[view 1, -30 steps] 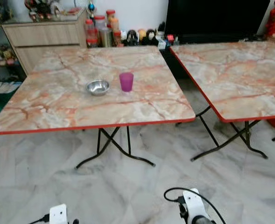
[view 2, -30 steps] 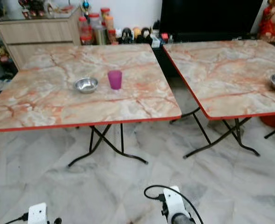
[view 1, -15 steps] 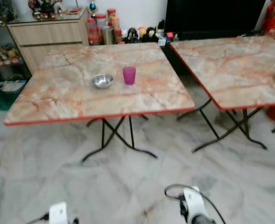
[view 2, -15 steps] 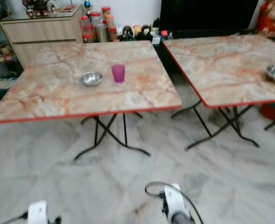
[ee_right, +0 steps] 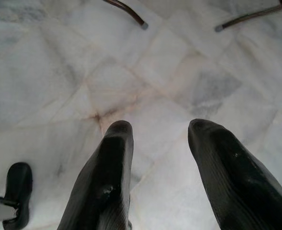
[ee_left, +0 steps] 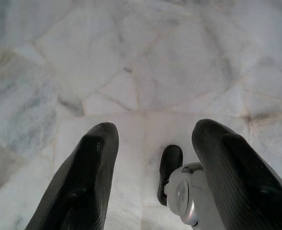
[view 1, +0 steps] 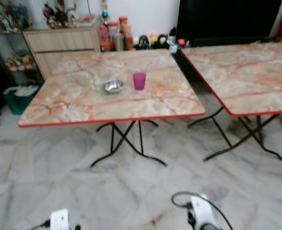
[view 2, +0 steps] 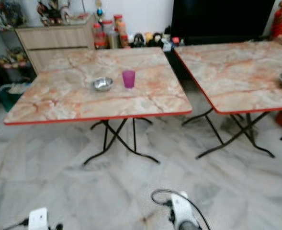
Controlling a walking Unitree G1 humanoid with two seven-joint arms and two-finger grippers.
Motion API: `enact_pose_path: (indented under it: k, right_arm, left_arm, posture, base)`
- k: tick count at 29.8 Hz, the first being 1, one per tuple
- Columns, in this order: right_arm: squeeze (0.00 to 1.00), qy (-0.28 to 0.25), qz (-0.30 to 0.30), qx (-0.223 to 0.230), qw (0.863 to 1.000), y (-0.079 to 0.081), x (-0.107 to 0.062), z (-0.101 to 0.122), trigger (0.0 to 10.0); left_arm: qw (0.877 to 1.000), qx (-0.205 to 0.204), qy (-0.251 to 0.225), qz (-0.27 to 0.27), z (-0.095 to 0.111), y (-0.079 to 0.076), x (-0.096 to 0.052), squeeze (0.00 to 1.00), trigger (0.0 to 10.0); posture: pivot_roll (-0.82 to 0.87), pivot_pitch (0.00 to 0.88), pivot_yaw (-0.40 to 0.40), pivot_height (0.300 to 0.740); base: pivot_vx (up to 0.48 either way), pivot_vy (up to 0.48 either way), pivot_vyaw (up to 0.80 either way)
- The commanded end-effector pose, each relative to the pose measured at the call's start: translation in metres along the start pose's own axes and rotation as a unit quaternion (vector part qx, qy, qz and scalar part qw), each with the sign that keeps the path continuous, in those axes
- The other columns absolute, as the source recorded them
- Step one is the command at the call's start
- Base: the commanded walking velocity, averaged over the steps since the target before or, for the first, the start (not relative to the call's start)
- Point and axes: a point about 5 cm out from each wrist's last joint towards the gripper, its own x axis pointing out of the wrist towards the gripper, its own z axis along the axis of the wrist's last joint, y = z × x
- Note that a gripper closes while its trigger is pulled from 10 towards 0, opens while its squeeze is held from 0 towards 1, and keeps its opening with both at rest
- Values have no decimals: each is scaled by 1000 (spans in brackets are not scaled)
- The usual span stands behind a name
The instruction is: Setting the table
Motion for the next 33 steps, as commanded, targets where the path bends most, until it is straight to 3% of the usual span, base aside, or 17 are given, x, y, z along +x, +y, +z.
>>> enact_pose_path:
  k: [1,12,29,33]
  right_arm:
    - [0,-11,9,5,1000,8,1,7,10000]
    - [0,-15,5,-5,1000,6,1,8,10000]
    - [0,-15,7,-2,1000,4,1,7,10000]
    - [0,-11,10,-4,1000,4,1,5,10000]
  left_arm:
    - [1000,18,1,3,1,4,0,0,10000]
    - [1000,22,-5,9,6,4,1,0,10000]
    - [1000,15,5,16,-3,3,-1,0,10000]
    - [999,31,11,23,-5,4,-1,0,10000]
  posture:
    - [70,0,21,740]
    - [67,0,19,740]
    - [64,0,8,740]
    - [62,0,9,740]
  base:
    - [356,0,0]
    - [411,0,0]
    - [442,0,138]
    - [365,0,0]
